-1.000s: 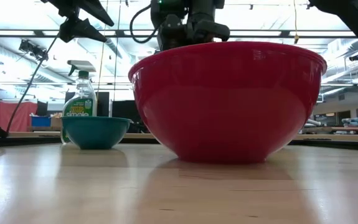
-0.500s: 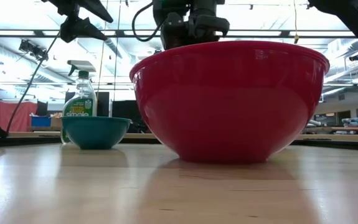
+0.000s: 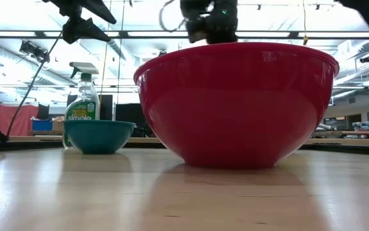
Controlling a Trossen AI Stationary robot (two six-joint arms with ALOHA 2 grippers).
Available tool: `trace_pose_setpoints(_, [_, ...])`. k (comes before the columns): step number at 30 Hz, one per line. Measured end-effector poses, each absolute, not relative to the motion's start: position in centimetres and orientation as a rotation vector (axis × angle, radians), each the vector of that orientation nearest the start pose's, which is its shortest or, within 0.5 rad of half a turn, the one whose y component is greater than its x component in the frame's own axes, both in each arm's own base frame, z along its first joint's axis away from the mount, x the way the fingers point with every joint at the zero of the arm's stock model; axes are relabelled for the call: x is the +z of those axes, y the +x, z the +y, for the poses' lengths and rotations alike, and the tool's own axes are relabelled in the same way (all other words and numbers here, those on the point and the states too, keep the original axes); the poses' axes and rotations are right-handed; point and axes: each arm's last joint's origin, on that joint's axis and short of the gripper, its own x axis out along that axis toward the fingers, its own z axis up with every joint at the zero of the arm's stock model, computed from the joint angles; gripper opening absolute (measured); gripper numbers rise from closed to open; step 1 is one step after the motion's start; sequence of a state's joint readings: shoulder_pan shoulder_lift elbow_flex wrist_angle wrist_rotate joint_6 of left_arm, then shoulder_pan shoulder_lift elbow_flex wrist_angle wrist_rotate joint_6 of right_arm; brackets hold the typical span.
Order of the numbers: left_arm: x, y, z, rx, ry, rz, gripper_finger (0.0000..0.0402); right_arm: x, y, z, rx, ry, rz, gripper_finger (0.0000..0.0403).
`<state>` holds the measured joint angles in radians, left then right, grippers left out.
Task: Nest bowls inside each other
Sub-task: Stack the green bowl on top of the orange bowl
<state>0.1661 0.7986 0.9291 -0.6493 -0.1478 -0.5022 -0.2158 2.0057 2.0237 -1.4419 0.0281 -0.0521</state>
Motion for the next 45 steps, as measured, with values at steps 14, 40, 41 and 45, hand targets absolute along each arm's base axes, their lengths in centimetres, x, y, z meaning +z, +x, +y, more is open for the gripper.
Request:
trace_pose_setpoints(14, [33.5, 15.1, 3.0, 0.458, -0.495, 0.437, 0.0258, 27.7, 21.6, -13.3, -0.801, 0.538, 1.187, 0.0199])
trace_pose_setpoints(40, [33.7, 15.2, 3.2, 0.502, -0.509, 0.398, 0.0258, 18.1, 16.5, -22.4, -1.050, 0.809, 1.253, 0.0241])
trace_pose_setpoints(41, [33.7, 15.2, 3.2, 0.502, -0.509, 0.398, 0.0258, 17.6, 16.6, -22.6, -1.048, 0.816, 1.272, 0.0237])
trace_pose_setpoints(45, [33.7, 15.2, 3.2, 0.502, -0.509, 0.398, 0.0258, 16.2, 16.9, -22.8, -1.034, 0.838, 1.326, 0.0214])
